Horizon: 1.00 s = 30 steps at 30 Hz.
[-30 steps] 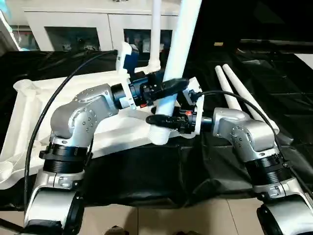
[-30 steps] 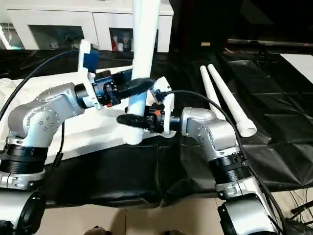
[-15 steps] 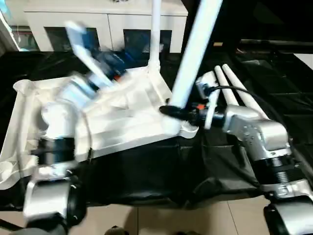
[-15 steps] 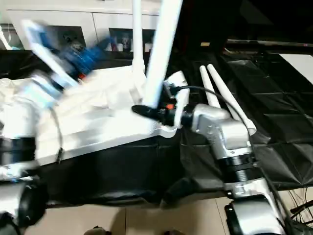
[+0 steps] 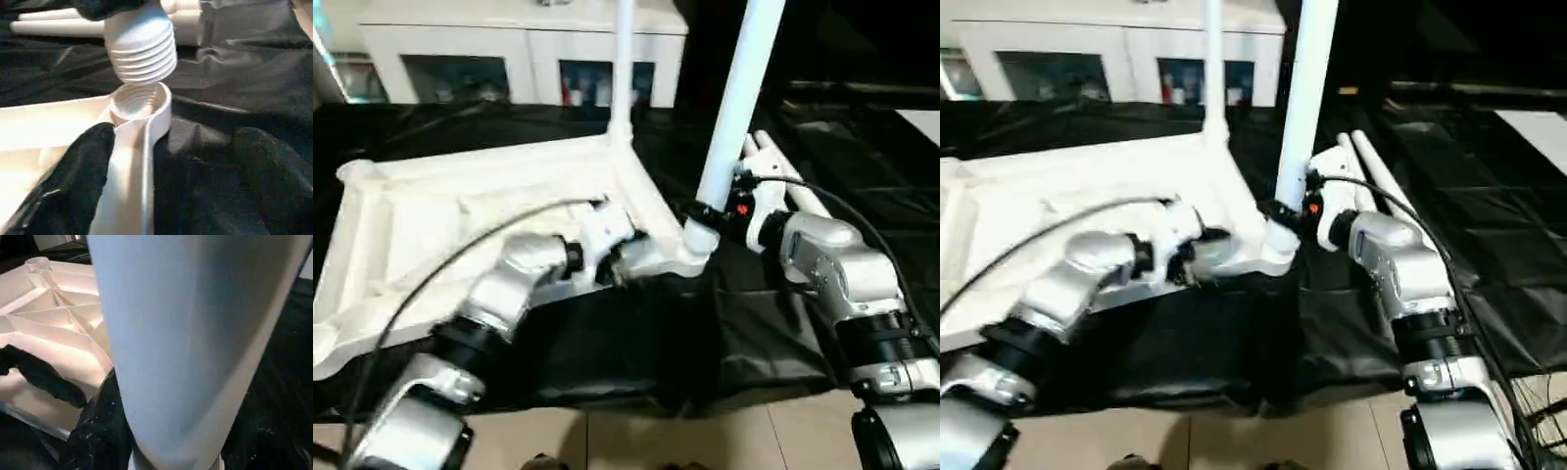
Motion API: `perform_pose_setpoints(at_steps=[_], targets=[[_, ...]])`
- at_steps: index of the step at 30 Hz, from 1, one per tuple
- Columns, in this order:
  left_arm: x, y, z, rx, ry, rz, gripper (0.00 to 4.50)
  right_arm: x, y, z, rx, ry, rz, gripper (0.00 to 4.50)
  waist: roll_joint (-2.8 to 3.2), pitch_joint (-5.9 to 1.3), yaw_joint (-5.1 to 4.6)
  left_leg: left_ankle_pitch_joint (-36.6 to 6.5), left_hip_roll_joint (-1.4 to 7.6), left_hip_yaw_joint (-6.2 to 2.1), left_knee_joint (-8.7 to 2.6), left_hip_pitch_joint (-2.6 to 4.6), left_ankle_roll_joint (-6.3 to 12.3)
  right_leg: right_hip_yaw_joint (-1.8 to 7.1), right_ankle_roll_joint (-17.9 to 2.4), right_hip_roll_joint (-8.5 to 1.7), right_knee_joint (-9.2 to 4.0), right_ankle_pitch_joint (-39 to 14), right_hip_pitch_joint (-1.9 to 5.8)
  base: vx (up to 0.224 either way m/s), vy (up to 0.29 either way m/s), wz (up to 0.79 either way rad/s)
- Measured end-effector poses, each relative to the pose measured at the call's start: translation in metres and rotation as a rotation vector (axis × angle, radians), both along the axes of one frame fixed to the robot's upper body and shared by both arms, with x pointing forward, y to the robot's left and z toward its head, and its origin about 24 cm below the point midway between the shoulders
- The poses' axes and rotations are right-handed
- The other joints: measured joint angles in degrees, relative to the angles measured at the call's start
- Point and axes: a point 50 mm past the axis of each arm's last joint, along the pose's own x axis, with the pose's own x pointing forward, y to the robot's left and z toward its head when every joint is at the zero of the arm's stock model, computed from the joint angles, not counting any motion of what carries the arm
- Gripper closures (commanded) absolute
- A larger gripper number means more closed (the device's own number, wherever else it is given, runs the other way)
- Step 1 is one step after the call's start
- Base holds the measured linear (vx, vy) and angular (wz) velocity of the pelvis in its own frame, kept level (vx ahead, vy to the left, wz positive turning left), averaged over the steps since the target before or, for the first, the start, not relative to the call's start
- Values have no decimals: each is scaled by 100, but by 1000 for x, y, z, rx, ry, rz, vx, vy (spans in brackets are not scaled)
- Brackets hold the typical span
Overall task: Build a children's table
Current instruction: Insert table leg to table base
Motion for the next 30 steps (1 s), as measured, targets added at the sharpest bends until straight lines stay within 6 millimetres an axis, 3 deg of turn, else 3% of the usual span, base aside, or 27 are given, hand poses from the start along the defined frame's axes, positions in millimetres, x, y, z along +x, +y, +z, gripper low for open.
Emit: perform_pose_setpoints(at_steps=[5, 18, 21, 22, 30], targets=[[5, 4, -13, 66, 34, 18, 0, -2, 1, -5, 4, 12, -6, 263, 1, 0, 0, 0, -1, -2, 0, 1, 0, 1, 1, 0, -1, 3, 0, 0, 0, 0], [11, 2, -16, 53, 125, 70, 125, -6, 0, -10, 7, 19, -6, 263, 3, -1, 14, 0, -1, -2, 0, -1, 1, 1, -10, -1, -5, 10, 1, 0, 0, 0], [10, 1, -17, 53, 143, 68, 137, -6, 0, -10, 7, 19, -6, 263, 3, -1, 14, 0, -1, -2, 0, 0, 1, 1, -12, -1, -5, 12, 1, 0, 0, 0], [10, 2, -18, 52, 150, 74, 161, -6, 0, -10, 8, 19, -6, 263, 3, -1, 14, 0, -1, -2, 0, 0, 1, 0, -12, -1, -5, 12, 1, 0, 0, 0], [12, 6, -21, 71, 171, 107, 217, -6, 2, -10, 11, 17, -2, 263, 3, -1, 15, 1, -1, -3, 0, -1, 2, 0, -13, -1, -6, 12, 1, 0, 0, 0]])
